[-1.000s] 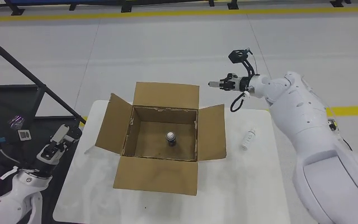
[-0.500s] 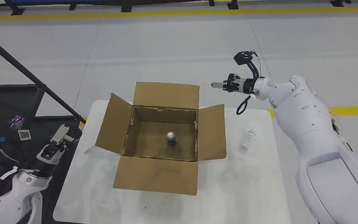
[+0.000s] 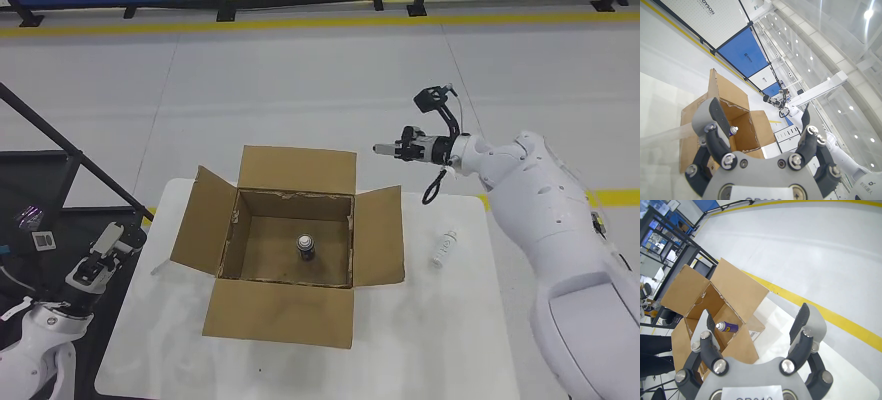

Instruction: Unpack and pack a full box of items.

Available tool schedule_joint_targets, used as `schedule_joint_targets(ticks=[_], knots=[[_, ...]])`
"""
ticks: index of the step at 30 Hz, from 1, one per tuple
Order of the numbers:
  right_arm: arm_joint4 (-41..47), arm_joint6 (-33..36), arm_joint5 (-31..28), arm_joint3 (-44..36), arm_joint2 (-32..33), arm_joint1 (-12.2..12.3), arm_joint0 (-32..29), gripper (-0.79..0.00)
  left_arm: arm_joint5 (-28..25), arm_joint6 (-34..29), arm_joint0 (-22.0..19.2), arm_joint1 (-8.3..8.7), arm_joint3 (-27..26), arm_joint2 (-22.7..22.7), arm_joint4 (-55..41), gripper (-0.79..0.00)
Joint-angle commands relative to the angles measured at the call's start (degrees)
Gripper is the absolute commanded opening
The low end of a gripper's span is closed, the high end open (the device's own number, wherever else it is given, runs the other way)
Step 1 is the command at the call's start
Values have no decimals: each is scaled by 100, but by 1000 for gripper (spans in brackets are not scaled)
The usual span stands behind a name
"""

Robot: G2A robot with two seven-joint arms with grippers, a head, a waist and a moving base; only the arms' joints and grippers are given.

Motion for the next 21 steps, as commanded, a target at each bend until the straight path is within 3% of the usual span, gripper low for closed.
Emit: schedule_joint_targets(ticks=[1, 7, 12, 17, 21], knots=[[-1, 57, -310, -198, 17, 55, 44, 0, 0, 0, 0, 0, 0, 0, 0, 0], [148, 371, -578, -879, 127, 222, -129, 0, 0, 0, 0, 0, 0, 0, 0, 0], [335, 774, -246, -1954, 300, 468, -633, 0, 0, 0, 0, 0, 0, 0, 0, 0], [310, 1287, 799, -4138, 897, 1000, -1597, 0, 0, 0, 0, 0, 0, 0, 0, 0], [15, 1811, 2104, -6566, 1926, 1526, -2961, 0, 0, 0, 0, 0, 0, 0, 0, 0]])
